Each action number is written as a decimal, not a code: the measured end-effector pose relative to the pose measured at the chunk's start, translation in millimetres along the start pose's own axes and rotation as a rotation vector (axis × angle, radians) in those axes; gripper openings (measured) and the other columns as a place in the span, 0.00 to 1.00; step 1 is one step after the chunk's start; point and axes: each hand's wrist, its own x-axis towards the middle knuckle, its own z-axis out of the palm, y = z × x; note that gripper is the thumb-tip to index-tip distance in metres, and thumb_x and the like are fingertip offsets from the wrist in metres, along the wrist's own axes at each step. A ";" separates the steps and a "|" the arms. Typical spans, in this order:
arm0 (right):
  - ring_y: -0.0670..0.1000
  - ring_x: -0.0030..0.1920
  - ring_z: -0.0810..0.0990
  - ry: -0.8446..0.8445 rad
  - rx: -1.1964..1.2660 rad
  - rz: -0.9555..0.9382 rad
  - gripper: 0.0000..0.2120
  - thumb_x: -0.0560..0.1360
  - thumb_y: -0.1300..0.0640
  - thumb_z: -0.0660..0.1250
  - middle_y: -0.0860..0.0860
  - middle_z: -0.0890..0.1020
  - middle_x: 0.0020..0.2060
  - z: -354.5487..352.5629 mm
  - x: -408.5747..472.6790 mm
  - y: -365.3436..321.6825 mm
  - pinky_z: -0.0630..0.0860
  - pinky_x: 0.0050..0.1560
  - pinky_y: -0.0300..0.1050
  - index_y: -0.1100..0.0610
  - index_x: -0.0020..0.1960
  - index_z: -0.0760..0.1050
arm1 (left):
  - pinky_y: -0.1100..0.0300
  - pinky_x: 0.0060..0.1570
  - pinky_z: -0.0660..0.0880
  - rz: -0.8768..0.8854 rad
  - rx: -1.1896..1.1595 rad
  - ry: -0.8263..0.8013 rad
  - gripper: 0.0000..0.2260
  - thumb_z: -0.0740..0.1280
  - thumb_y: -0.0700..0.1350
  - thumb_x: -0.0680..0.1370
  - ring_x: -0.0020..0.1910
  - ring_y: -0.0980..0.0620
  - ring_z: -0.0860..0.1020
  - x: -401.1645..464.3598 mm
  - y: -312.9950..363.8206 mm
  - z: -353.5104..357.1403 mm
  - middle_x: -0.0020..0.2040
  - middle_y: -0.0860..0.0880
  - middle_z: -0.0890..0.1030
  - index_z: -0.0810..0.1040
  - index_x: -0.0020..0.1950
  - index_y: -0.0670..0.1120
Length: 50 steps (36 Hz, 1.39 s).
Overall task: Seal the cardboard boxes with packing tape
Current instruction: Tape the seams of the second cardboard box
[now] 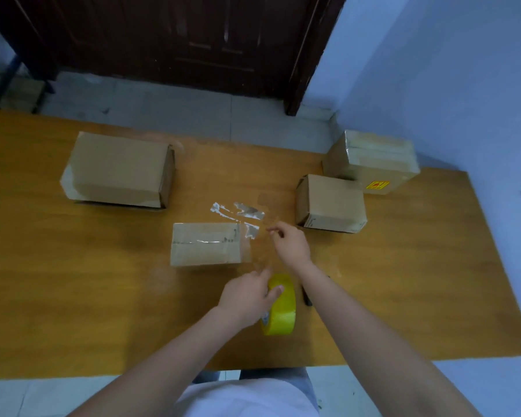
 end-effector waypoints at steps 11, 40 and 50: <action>0.56 0.54 0.76 -0.231 -0.136 -0.182 0.16 0.78 0.61 0.56 0.55 0.78 0.56 17.1 -30.1 -41.7 0.74 0.50 0.49 0.56 0.63 0.75 | 0.45 0.68 0.62 -0.151 0.082 0.502 0.21 0.67 0.48 0.76 0.69 0.39 0.65 16.6 -70.9 -42.7 0.66 0.39 0.72 0.73 0.65 0.38; 0.56 0.58 0.75 -0.229 -0.979 -0.601 0.10 0.79 0.55 0.60 0.52 0.80 0.54 6.4 34.9 -74.4 0.63 0.62 0.51 0.53 0.56 0.77 | 0.49 0.69 0.49 -0.123 0.219 0.442 0.28 0.51 0.56 0.79 0.68 0.41 0.68 23.3 -92.1 -24.4 0.65 0.40 0.73 0.69 0.70 0.38; 0.60 0.49 0.79 -0.311 -0.733 -0.308 0.09 0.77 0.61 0.59 0.58 0.80 0.48 12.6 24.3 -78.9 0.70 0.39 0.46 0.60 0.51 0.77 | 0.49 0.73 0.42 -0.150 0.197 0.405 0.27 0.53 0.54 0.82 0.75 0.44 0.54 22.9 -88.3 -25.9 0.73 0.42 0.62 0.56 0.77 0.41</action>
